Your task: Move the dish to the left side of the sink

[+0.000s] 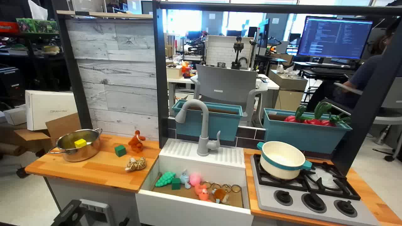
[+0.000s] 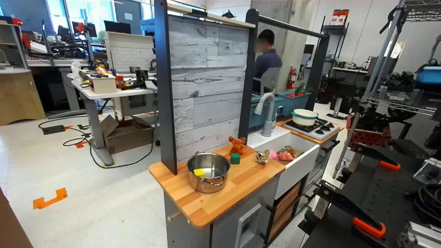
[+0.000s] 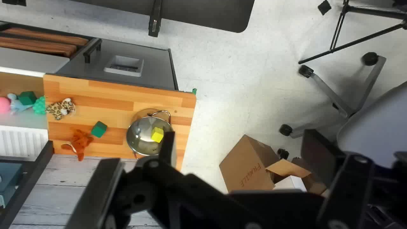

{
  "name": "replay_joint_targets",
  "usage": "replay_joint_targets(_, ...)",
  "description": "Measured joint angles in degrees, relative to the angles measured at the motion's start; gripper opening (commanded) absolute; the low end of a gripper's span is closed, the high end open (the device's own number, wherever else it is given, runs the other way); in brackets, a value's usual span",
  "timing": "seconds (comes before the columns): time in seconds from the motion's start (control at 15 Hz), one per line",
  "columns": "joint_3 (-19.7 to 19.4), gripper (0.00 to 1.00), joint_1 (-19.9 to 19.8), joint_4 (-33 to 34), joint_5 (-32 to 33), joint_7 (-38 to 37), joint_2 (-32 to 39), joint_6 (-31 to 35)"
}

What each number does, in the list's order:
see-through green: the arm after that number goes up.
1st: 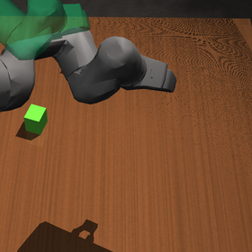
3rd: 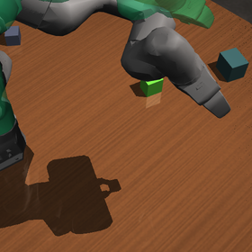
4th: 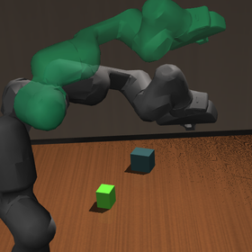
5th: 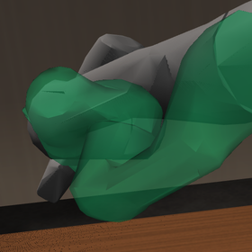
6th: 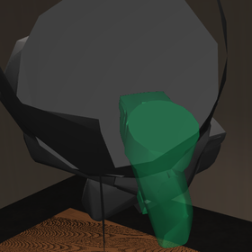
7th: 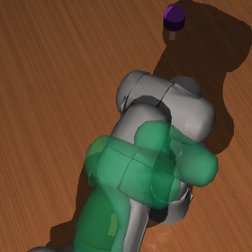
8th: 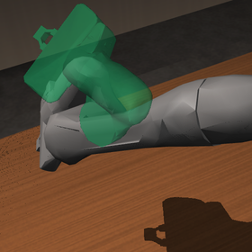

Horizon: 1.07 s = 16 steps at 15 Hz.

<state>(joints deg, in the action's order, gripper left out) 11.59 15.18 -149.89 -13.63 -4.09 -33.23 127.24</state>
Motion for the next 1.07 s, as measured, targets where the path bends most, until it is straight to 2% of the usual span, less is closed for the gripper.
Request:
replay_joint_targets(0.73,0.0,1.0,-0.1,0.0,0.4,-0.2,0.0,0.2)
replay_joint_targets(0.87,0.6,1.0,-1.1,-0.5,2.2,-2.0,0.0,3.5)
replay_joint_targets(1.07,1.8,1.0,-4.5,-2.5,7.3,-5.9,0.0,11.7)
